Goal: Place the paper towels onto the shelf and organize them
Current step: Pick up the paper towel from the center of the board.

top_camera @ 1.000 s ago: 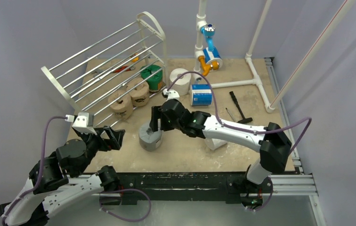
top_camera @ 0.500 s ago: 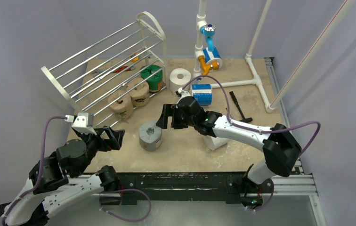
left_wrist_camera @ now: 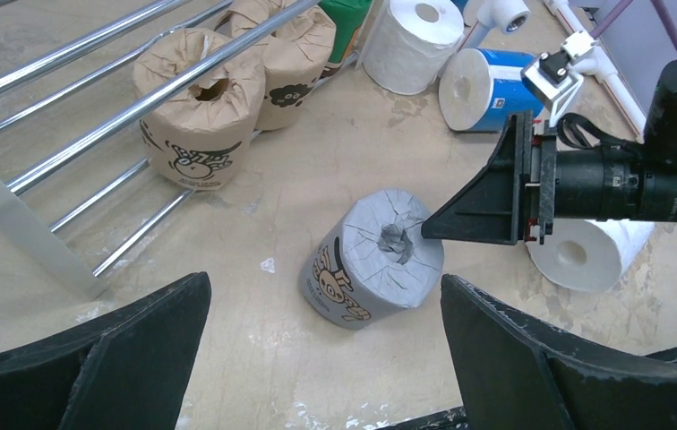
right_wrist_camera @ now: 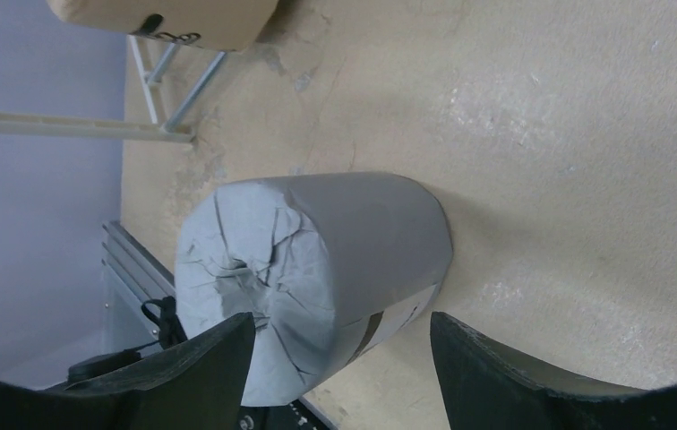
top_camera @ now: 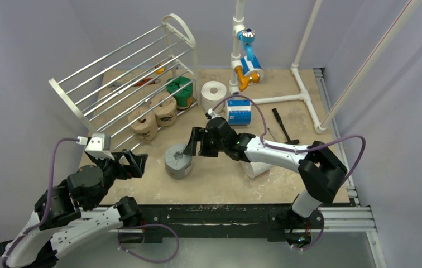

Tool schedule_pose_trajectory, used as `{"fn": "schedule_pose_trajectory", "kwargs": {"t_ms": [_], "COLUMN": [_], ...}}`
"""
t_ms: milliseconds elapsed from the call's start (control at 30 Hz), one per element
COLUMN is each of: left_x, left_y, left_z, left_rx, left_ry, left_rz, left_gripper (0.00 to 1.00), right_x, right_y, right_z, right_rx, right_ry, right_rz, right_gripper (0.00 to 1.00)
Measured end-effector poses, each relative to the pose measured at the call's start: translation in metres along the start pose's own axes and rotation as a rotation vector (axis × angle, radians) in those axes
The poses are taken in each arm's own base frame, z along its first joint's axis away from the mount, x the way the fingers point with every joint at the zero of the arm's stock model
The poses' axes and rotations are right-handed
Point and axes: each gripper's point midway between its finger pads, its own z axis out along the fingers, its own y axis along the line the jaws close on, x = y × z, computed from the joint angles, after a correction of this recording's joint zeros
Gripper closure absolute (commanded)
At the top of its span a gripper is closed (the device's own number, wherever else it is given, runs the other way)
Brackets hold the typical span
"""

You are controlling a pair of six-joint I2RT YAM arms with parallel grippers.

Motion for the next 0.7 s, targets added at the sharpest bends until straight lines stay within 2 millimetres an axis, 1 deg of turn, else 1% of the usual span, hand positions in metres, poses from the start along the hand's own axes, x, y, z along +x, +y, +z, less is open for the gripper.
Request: {"fn": "schedule_pose_trajectory", "kwargs": {"t_ms": [133, 200, 500, 700], "left_x": [-0.001, -0.004, -0.016, -0.021], "left_y": [0.001, 0.002, 0.002, 0.001], "left_z": [-0.001, -0.002, -0.008, -0.011], "left_rx": [-0.004, -0.005, 0.003, 0.009], "left_ry": [-0.002, -0.009, -0.036, -0.047], "left_rz": [0.001, -0.003, -0.019, -0.029], "left_gripper": [0.0, 0.0, 0.0, 0.0], "right_x": [0.014, 0.018, 0.019, 0.021], "right_y": [-0.009, -0.01, 0.005, 0.008], "right_z": [0.01, 0.012, 0.012, 0.013], "right_rx": [0.029, 0.035, 0.011, 0.016], "right_ry": [0.04, 0.05, 0.05, 0.058], "right_rz": [0.011, 0.018, 0.022, 0.026], "right_gripper": [0.3, 0.31, 0.29, 0.36]}}
